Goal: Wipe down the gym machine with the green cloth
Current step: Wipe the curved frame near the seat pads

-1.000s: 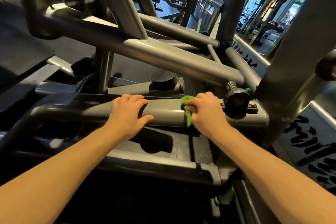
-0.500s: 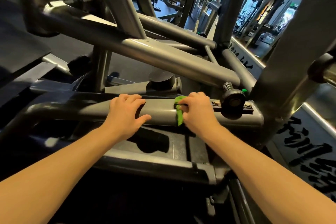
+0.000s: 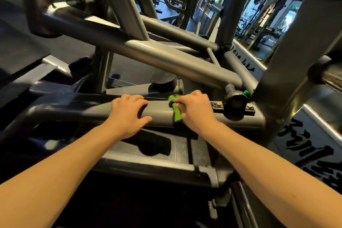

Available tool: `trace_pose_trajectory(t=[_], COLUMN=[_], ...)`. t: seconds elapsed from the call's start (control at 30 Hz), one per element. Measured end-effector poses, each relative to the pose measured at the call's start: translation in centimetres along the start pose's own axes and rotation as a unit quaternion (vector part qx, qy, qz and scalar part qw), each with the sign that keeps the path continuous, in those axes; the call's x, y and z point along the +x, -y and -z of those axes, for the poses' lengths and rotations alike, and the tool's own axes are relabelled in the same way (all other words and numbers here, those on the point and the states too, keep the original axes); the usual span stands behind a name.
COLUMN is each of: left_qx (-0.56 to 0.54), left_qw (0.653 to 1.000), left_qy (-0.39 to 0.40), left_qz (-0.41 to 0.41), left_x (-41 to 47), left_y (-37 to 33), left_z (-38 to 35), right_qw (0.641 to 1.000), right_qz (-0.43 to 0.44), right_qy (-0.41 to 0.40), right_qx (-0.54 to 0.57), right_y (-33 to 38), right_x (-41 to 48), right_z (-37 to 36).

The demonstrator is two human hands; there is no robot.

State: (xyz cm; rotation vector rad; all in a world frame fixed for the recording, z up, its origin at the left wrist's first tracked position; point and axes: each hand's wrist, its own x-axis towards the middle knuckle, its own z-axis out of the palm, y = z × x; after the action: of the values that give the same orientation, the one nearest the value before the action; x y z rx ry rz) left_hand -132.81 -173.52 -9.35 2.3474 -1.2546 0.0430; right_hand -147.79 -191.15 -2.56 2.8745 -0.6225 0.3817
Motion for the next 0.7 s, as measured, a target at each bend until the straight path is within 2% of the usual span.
trace_pose_trajectory(t=[0.07,0.13,0.2,0.33,0.53,0.7], left_qx=[0.006,0.018,0.041,0.070,0.070,0.056], left_qw=[1.000,1.000,0.999,0.996,0.996,0.995], left_qy=[0.002,-0.002,0.000,0.009,0.022,0.027], left_qz=[-0.002,0.004,0.016,0.046,0.048,0.072], left_x=[-0.1,-0.1,-0.2,-0.6,-0.8,-0.6], left_y=[0.0,0.0,0.2,1.9,2.4,2.2], left_z=[0.2,0.6,1.0,2.0,2.1,2.4], right_qw=[0.996,0.995,0.994,0.971,0.977,0.978], right_qz=[-0.050,-0.063,-0.027,0.020,0.047,0.022], right_qy=[0.020,0.038,0.094,0.208,0.201,0.202], right_qx=[-0.070,-0.066,-0.058,-0.114,-0.060,0.053], right_y=[-2.8,-3.7,-4.0,-5.1,-1.1,5.6], right_x=[0.1,0.0,-0.3,-0.4,2.6,7.0], right_z=[0.7,1.1,1.3,2.6,0.4,-2.1])
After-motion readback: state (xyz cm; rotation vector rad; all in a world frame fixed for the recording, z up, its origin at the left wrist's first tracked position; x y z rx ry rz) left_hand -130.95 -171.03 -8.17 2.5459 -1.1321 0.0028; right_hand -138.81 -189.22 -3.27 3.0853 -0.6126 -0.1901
